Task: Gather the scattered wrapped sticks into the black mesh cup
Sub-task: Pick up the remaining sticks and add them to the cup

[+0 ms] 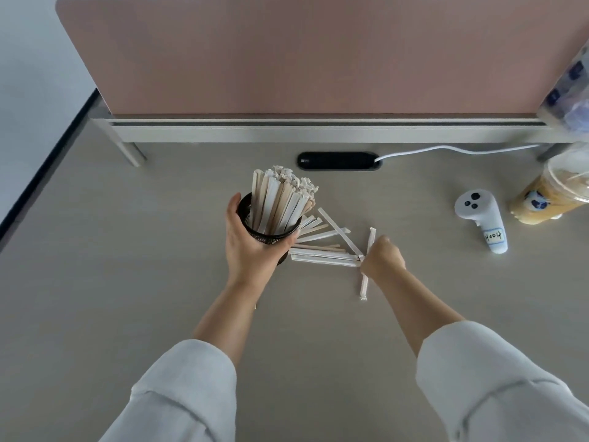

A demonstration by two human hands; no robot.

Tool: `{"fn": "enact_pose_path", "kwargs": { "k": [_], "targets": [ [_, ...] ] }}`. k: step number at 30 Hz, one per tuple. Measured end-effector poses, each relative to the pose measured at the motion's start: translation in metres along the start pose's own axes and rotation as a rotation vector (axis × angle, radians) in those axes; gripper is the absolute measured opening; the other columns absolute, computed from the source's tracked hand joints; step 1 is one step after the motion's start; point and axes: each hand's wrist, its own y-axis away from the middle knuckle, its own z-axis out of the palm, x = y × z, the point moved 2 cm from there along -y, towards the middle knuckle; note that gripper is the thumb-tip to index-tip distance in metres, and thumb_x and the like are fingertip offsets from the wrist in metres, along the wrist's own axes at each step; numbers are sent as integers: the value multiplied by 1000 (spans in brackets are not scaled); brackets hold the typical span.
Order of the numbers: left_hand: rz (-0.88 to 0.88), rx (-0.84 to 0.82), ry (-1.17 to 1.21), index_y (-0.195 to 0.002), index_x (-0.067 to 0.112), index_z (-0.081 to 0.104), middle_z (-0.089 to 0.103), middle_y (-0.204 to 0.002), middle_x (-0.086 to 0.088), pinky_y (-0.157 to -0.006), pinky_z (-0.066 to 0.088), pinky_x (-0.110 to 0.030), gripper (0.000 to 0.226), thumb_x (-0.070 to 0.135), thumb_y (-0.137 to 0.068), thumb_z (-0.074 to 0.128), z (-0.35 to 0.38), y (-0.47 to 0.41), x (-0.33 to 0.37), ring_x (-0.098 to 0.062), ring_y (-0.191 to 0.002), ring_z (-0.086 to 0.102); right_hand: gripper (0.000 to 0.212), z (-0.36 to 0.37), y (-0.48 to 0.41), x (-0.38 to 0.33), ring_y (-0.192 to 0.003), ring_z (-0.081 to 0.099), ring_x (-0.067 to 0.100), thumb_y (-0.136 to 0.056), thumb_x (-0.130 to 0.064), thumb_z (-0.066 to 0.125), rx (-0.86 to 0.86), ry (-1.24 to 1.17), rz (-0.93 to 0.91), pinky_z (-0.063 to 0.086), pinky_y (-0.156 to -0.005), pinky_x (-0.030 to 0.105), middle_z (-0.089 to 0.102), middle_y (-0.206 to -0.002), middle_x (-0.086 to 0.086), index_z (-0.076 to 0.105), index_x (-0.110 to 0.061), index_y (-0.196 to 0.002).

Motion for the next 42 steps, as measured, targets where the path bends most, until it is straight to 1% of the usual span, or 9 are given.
{"fn": "enact_pose_path", "kwargs": {
  "k": [2, 9, 13, 17, 21, 26, 33, 38, 42],
  "targets": [
    [3, -7, 7, -135, 17, 26, 47, -129, 5, -82, 24, 8, 100, 25, -55, 86, 4, -7, 3, -2, -111, 42, 41, 1, -3, 0, -115, 57, 37, -83, -2, 61, -8, -3, 11, 47, -84, 37, 58, -121, 17, 44, -2, -120],
    [44, -49, 17, -134, 20, 28, 47, -125, 8, -84, 28, 5, 100, 26, -53, 87, 16, -28, 9, -3, -111, 45, 12, -14, -13, 0, -73, 54, 30, -76, -5, 61, -26, 72, 8, 43, -61, 28, 46, -63, 3, 52, -8, -82],
    [43, -68, 13, -133, 21, 28, 48, -126, 6, -90, 33, -7, 101, 28, -52, 88, 23, -39, 8, -5, -113, 46, 13, -21, -22, -24, -77, 50, 29, -84, -7, 45, 54, 17, -159, 38, -65, 28, 57, -87, 10, 55, -11, -91],
    [43, -91, -1, -131, 24, 30, 48, -123, 11, -85, 31, 3, 98, 29, -52, 87, 26, -45, 7, -4, -111, 47, 33, -11, -27, -45, -86, 53, 31, -84, -4, 44, 19, -6, -303, 41, -71, 29, 53, -116, 14, 57, -10, -113],
    [39, -80, -14, -131, 24, 31, 48, -121, 11, -82, 29, 6, 97, 28, -52, 87, 19, -53, 2, -3, -109, 47, 26, 2, -34, -52, -99, 60, 31, -87, -27, 58, -20, 145, -325, 42, -71, 30, 55, -117, 8, 58, -15, -111],
    [16, -9, -20, -129, 21, 32, 49, -121, 9, -83, 29, 5, 97, 33, -50, 87, 11, -57, -6, -5, -109, 48, 31, 5, -35, -69, -111, 52, 29, -92, -21, 45, 3, 329, -436, 43, -80, 35, 54, -118, 9, 57, -11, -119],
    [-16, 57, -40, -129, 22, 32, 51, -122, 8, -81, 29, 6, 95, 27, -52, 87, -5, -49, -10, -5, -108, 49, 31, 15, -13, -81, -78, 52, 31, -92, -7, 36, -134, 236, -614, 38, -64, 33, 59, -106, 15, 40, -14, -121],
    [-27, 130, -62, -130, 16, 34, 48, -116, 11, -79, 26, 8, 94, 22, -53, 87, -21, -43, -11, 0, -103, 46, 52, 22, -5, -80, -123, 41, 26, -87, -7, 45, -134, 479, -835, 37, -100, 35, 45, -135, 2, 42, -24, -136],
    [-31, 165, -72, -129, 15, 34, 47, -117, 9, -79, 27, 7, 93, 23, -53, 87, -34, -40, -12, -2, -103, 46, 77, 23, -1, -86, -139, 22, 25, -72, -51, 68, -82, 564, -952, 25, -113, 38, 25, -151, 2, 40, -24, -138]
  ]
}}
